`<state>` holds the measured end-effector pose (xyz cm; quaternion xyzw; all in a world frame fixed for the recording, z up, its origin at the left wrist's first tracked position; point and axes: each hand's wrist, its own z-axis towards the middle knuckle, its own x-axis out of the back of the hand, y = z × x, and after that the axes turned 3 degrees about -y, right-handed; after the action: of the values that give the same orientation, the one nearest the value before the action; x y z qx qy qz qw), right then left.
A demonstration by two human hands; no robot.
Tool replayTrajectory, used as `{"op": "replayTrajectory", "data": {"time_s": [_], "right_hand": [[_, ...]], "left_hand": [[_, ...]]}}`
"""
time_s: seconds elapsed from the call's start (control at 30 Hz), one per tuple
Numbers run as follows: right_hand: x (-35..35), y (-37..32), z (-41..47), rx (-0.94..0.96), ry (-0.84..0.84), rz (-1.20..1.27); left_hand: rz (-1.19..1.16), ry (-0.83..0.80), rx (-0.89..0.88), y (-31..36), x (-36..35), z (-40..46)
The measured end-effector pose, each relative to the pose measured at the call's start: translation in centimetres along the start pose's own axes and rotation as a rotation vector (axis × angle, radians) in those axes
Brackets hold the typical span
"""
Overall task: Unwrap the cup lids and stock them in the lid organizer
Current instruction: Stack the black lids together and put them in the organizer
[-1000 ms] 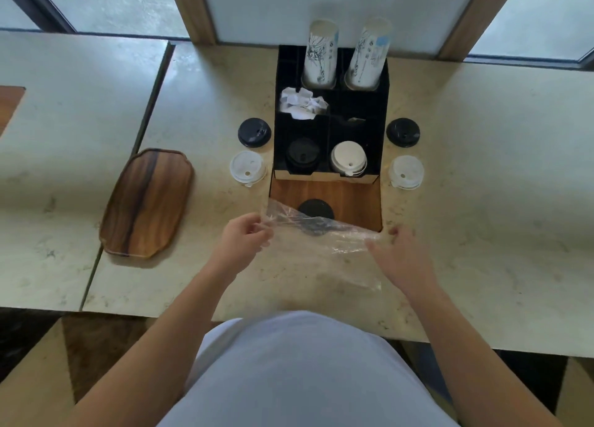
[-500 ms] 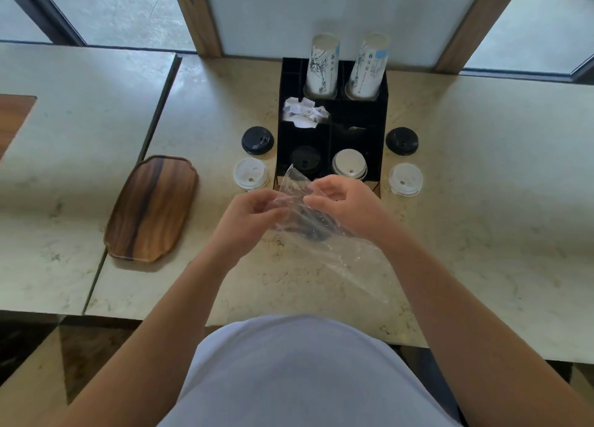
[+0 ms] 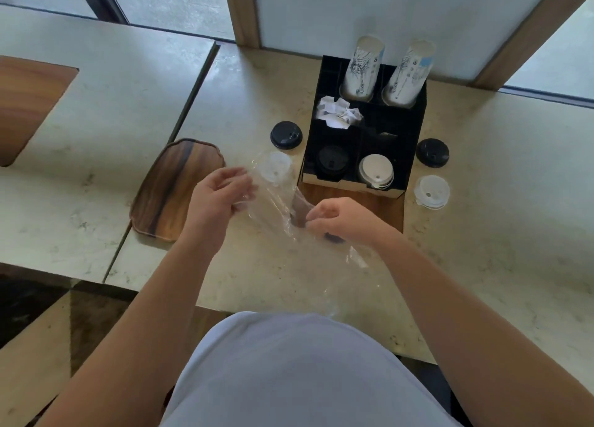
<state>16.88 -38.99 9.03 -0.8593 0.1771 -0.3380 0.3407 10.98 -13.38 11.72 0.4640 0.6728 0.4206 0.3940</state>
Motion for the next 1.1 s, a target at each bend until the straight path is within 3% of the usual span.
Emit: {"op": "replayTrajectory", "data": {"time_s": [0.17,0.33,0.4,0.53,0.7,1.1], "right_hand": [[-1.6,-2.4,2.4,0.001,0.06,0.418],[-3.6,-4.7,4.3,-0.114,0.096,1.028],[-4.5,-5.4,5.0,-0.146,0.115,1.142],[-6.9,-5.9,5.9,-0.216,0.103,1.115],[-9.2,-5.1,7.1,-0.363,0.007,1.034],[-14.4,-5.3,10.8,-0.513,-0.041,0.793]], "left_hand": [[-0.138,0.115,0.05,-0.9,2.5,0.2],[0.046,-0.047,0.371,-5.6,4.0,-2.4],[0.016,-0.092,0.444,-7.0,4.7,-3.3],[-0.068,-0.017,0.437,-8.2,6.3,-4.0],[0.043,0.187,0.399,-8.5,9.5,-4.0],[0.203,0.379,0.509,-12.4,13.7,-5.8]]}}
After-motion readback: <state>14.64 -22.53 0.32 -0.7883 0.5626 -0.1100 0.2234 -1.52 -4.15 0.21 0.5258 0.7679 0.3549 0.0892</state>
